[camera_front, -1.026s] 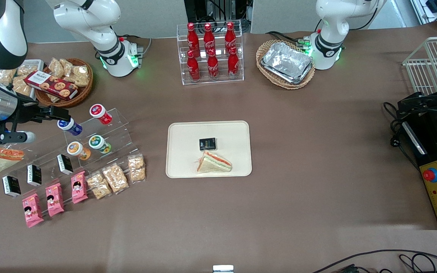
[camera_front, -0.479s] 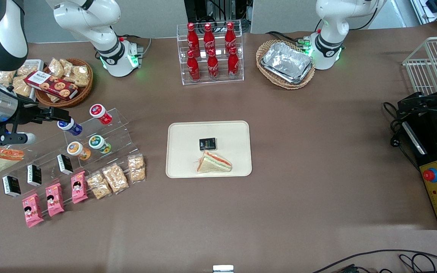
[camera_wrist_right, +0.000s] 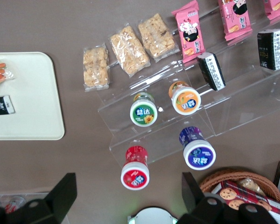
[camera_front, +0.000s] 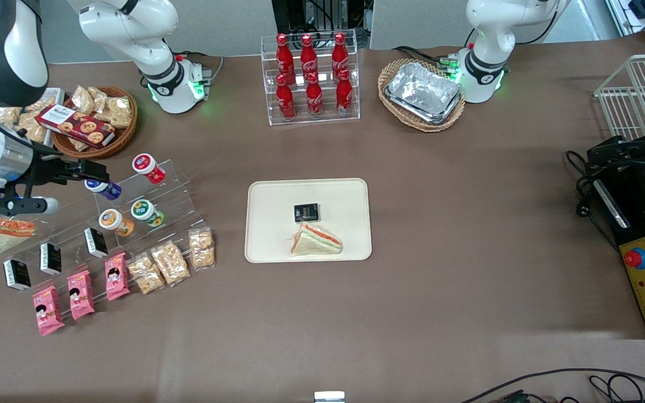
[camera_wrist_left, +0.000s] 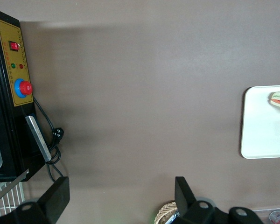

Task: Place green gum on tray
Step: 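Move the right gripper toward the green-lidded gum bottle on the rack, then lower the right gripper around the green-lidded gum bottle and close it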

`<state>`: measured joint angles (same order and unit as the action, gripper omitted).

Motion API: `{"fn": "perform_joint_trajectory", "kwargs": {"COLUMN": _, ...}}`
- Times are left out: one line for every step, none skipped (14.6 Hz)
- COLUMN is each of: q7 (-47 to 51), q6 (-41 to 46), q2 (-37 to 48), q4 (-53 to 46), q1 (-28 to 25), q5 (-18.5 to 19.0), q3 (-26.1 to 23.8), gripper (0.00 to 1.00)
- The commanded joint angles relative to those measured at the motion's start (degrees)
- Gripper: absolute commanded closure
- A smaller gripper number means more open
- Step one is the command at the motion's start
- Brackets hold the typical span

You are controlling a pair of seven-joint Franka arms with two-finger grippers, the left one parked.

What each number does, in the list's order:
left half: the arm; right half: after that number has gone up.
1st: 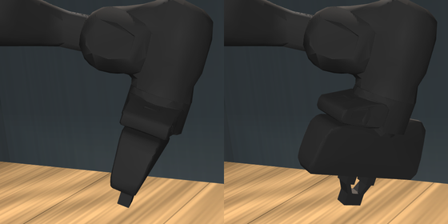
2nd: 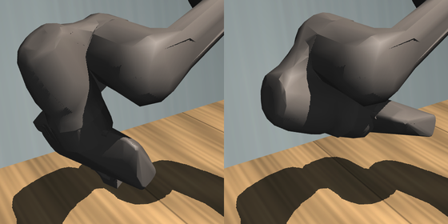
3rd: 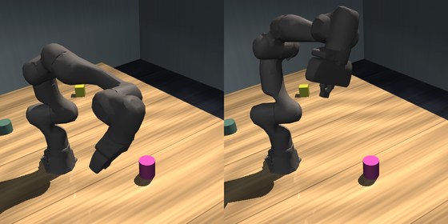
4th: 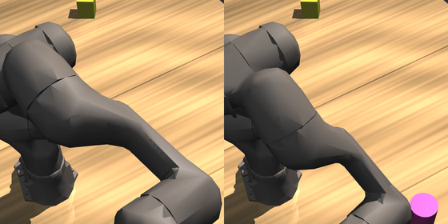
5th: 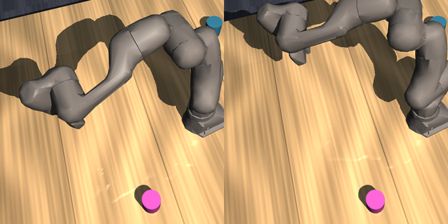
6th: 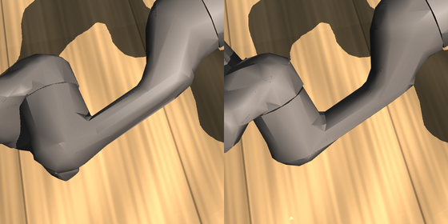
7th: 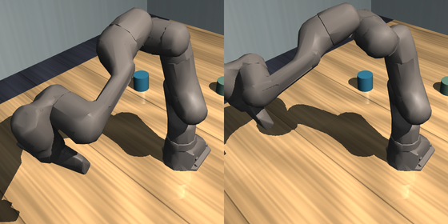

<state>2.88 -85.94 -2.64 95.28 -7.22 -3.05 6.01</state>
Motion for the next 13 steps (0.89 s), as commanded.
{"fn": "perform_joint_trajectory", "kwargs": {"q7": -0.42, "q6": -8.08, "q2": 4.13, "q4": 9.99, "q1": -0.34, "q5": 0.15, "q3": -0.21, "gripper": 0.00}}
{"fn": "perform_joint_trajectory", "kwargs": {"q7": -0.42, "q6": -10.72, "q2": 5.18, "q4": 12.97, "q1": -0.43, "q5": 0.15, "q3": -0.21, "gripper": 0.00}}
{"fn": "perform_joint_trajectory", "kwargs": {"q7": -0.42, "q6": -13.44, "q2": 5.98, "q4": 15.87, "q1": -0.43, "q5": 0.15, "q3": -0.21, "gripper": 0.00}}
{"fn": "perform_joint_trajectory", "kwargs": {"q7": -0.42, "q6": -15.90, "q2": 6.42, "q4": 18.16, "q1": -0.43, "q5": 0.15, "q3": -0.21, "gripper": 0.00}}
{"fn": "perform_joint_trajectory", "kwargs": {"q7": -0.42, "q6": -18.10, "q2": 6.51, "q4": 20.19, "q1": -0.43, "q5": 0.24, "q3": -0.21, "gripper": 0.00}}
{"fn": "perform_joint_trajectory", "kwargs": {"q7": -0.42, "q6": -20.04, "q2": 6.51, "q4": 21.86, "q1": -0.43, "q5": 0.24, "q3": -0.21, "gripper": 0.00}}
{"fn": "perform_joint_trajectory", "kwargs": {"q7": -0.42, "q6": -22.67, "q2": 6.51, "q4": 24.23, "q1": -0.43, "q5": 0.24, "q3": -0.21, "gripper": 0.00}}
{"fn": "perform_joint_trajectory", "kwargs": {"q7": -0.42, "q6": -25.74, "q2": 6.51, "q4": 26.51, "q1": -0.95, "q5": 0.24, "q3": -0.21, "gripper": 0.00}}
{"fn": "perform_joint_trajectory", "kwargs": {"q7": -0.42, "q6": -28.90, "q2": 6.34, "q4": 28.62, "q1": -1.57, "q5": 0.24, "q3": -0.12, "gripper": 0.00}}
{"fn": "perform_joint_trajectory", "kwargs": {"q7": -0.51, "q6": -32.07, "q2": 5.99, "q4": 30.39, "q1": -1.57, "q5": 0.32, "q3": -0.12, "gripper": 0.00}}
{"fn": "perform_joint_trajectory", "kwargs": {"q7": -0.95, "q6": -34.27, "q2": 5.37, "q4": 31.45, "q1": -1.57, "q5": 0.41, "q3": -0.12, "gripper": 0.00}}
{"fn": "perform_joint_trajectory", "kwargs": {"q7": -1.21, "q6": -35.60, "q2": 4.15, "q4": 31.63, "q1": -1.57, "q5": 0.41, "q3": -0.12, "gripper": 0.00}}
{"fn": "perform_joint_trajectory", "kwargs": {"q7": -1.21, "q6": -36.83, "q2": 3.18, "q4": 31.63, "q1": -1.57, "q5": 0.41, "q3": -0.12, "gripper": 0.00}}
